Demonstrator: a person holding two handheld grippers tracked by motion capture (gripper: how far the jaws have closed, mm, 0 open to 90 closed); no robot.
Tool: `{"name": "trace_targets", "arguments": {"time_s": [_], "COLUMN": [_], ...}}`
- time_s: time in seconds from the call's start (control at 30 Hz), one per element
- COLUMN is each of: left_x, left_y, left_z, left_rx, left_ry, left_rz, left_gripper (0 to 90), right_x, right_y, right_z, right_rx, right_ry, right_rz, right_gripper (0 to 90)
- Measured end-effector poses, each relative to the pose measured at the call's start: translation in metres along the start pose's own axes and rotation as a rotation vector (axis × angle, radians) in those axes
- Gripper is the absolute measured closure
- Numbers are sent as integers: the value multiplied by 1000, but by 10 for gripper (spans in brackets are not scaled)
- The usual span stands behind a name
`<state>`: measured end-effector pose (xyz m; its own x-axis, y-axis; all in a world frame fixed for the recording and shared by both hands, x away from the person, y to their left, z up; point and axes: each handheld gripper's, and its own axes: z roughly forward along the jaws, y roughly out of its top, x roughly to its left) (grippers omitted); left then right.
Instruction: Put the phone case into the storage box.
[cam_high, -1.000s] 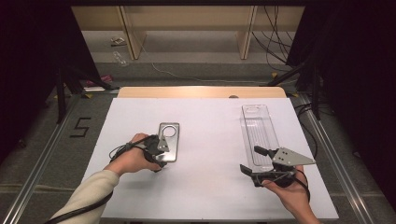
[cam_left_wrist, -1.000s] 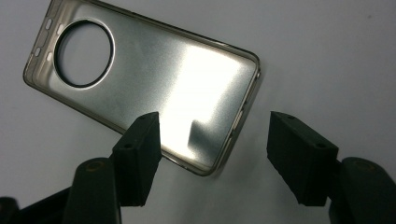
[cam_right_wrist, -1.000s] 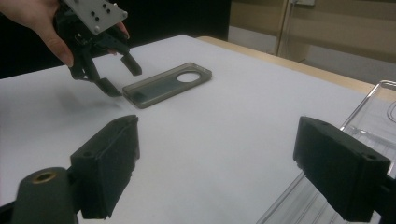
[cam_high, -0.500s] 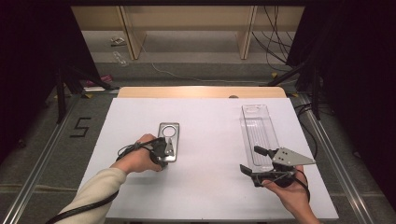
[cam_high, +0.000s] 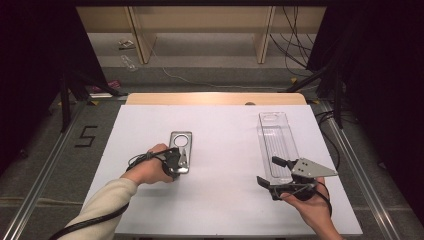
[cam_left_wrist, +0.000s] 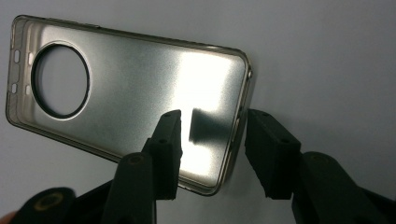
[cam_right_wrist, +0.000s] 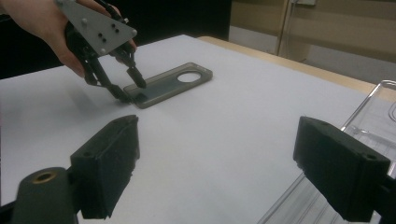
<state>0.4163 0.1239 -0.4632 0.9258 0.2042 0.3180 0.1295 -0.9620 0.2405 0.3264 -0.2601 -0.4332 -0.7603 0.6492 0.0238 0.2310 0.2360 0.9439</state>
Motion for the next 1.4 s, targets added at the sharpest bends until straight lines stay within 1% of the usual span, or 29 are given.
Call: {"name": "trace_targets", "arguments": {"time_s": [0.03,0.27,0.4,0.47,0.57,0.8,0.83,1.4], "left_x": [0,-1,0,-1,0,-1,-2,-3], "left_y": [0,1,0,0,0,1,1,3], "left_z": [0,0,0,0,0,0,0,0], "left_rx": [1,-1,0,-3,-4,-6,-4,8], "left_ry": [-3,-30,-36,-45,-42,-47,-50,-56], "left_rz": [1,15,22,24,33,49,47,81], "left_gripper": [564,654,673,694,707,738,763,810], "right_x": [0,0,0,0,0,0,0,0], "right_y": [0,0,0,0,0,-1,-1,-1], "right_z": [0,0,0,0,0,1,1,1], "right_rx": [0,1,1,1,1,2,2,3], "right_ry": [0,0,0,0,1,3,4,5], "right_rz": [0,1,2,2,2,1,1,5], "right_gripper": [157,157,157,157,156,157,157,157]}}
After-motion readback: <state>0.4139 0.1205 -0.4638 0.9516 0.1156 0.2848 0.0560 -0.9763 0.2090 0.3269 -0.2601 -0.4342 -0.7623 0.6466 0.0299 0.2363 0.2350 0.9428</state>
